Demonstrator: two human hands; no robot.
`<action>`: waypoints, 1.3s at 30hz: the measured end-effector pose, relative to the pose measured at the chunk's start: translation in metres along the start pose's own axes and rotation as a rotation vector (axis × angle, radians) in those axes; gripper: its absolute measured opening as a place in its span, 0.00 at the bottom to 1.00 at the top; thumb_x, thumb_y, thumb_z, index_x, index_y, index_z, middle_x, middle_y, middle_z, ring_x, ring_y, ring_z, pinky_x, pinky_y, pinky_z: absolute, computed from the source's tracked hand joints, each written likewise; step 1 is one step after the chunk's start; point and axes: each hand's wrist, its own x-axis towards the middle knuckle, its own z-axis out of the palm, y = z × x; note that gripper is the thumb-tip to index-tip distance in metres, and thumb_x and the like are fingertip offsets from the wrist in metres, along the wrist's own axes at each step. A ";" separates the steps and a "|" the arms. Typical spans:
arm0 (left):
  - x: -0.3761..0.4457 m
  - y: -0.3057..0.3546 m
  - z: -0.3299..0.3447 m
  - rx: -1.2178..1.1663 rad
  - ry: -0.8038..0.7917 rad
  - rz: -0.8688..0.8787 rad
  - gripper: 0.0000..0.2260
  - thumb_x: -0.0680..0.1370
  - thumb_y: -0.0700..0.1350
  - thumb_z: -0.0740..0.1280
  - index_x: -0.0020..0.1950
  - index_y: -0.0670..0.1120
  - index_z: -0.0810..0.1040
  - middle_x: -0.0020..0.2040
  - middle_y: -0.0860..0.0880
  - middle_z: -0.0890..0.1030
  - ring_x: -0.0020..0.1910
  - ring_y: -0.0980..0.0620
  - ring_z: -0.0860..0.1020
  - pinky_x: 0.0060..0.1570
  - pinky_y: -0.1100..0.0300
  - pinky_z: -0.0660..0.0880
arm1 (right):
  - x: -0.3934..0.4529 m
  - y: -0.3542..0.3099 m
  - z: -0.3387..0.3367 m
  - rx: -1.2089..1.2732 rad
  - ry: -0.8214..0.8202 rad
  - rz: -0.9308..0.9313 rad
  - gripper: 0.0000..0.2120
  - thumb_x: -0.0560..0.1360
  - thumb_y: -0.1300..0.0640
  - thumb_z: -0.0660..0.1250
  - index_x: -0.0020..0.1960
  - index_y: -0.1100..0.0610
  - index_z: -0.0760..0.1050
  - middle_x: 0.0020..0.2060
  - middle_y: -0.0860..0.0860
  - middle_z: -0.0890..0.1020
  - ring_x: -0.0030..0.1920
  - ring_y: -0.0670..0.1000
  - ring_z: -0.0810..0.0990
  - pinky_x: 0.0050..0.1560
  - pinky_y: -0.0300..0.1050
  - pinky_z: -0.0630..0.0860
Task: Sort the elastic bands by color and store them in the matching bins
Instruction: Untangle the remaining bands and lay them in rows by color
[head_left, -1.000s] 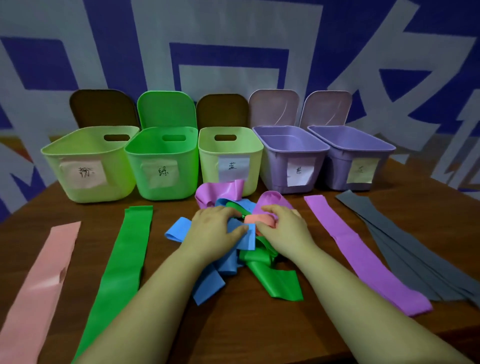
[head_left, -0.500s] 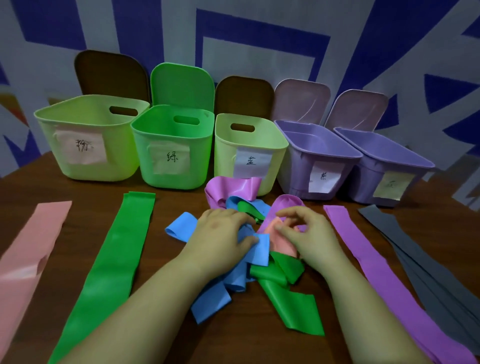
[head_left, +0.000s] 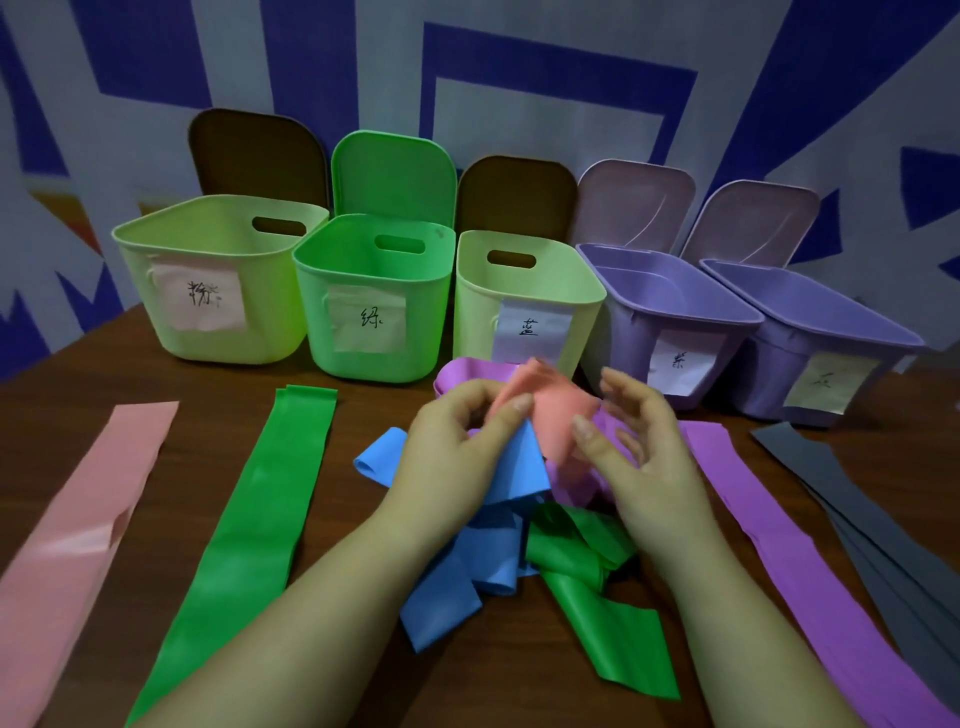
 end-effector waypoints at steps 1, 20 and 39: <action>0.001 0.003 -0.001 -0.110 0.009 -0.046 0.07 0.76 0.47 0.67 0.42 0.45 0.80 0.37 0.50 0.80 0.37 0.56 0.74 0.41 0.59 0.71 | 0.001 0.001 0.001 0.034 -0.042 0.055 0.28 0.63 0.44 0.70 0.62 0.44 0.69 0.60 0.47 0.77 0.61 0.43 0.74 0.63 0.40 0.70; 0.001 0.027 -0.006 -0.793 -0.207 -0.425 0.11 0.78 0.47 0.57 0.49 0.44 0.77 0.33 0.47 0.80 0.27 0.55 0.76 0.26 0.65 0.73 | 0.001 0.002 -0.003 0.493 -0.374 0.177 0.31 0.47 0.40 0.83 0.44 0.55 0.82 0.39 0.49 0.84 0.39 0.44 0.81 0.41 0.35 0.77; 0.017 -0.003 -0.030 -0.085 0.231 -0.345 0.20 0.71 0.32 0.69 0.59 0.47 0.73 0.49 0.46 0.79 0.43 0.52 0.80 0.43 0.60 0.77 | 0.010 0.014 -0.023 -0.144 0.075 0.056 0.04 0.70 0.57 0.74 0.39 0.53 0.80 0.33 0.45 0.83 0.34 0.44 0.78 0.34 0.39 0.74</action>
